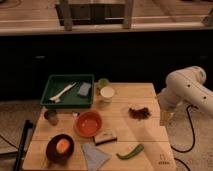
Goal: Place grapes in table surface
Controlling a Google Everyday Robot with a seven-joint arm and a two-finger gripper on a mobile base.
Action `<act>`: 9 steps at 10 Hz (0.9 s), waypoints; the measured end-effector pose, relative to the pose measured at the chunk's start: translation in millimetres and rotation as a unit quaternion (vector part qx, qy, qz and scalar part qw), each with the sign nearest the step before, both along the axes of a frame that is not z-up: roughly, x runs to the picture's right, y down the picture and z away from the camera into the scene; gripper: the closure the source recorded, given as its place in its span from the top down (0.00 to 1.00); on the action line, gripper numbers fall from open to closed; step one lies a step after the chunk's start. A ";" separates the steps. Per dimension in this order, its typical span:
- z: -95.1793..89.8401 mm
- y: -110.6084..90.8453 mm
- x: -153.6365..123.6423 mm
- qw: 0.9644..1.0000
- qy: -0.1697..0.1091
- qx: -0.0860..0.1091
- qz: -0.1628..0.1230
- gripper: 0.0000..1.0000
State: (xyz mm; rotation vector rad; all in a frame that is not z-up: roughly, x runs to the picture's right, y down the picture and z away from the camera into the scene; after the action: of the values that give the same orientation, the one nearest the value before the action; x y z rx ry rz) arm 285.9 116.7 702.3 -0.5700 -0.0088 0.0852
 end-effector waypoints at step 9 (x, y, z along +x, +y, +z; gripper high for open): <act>30.2 -9.0 -4.4 0.998 -0.011 0.004 -0.060 0.80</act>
State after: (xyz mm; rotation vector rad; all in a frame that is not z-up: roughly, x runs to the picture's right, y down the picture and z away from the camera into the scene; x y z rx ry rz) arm 281.5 107.7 732.5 -0.5627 0.0043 -0.0372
